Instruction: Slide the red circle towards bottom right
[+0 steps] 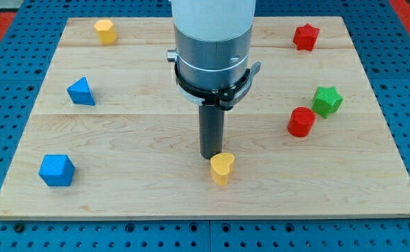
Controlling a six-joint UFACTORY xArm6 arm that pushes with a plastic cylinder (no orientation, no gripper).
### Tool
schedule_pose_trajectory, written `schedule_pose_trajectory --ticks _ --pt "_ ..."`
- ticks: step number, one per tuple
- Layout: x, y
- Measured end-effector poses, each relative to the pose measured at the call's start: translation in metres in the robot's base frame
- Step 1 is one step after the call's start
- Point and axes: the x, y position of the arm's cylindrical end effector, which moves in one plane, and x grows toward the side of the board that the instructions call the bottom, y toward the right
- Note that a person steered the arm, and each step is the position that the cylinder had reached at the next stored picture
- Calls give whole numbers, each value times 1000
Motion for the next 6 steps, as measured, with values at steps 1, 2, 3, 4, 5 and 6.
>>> schedule_pose_trajectory --ticks 1,2,3,4,5,6 --pt "-5 0" --pt "-16 0" --pt "-44 3" --pt "-72 37" --pt "-76 68" --pt "-78 102"
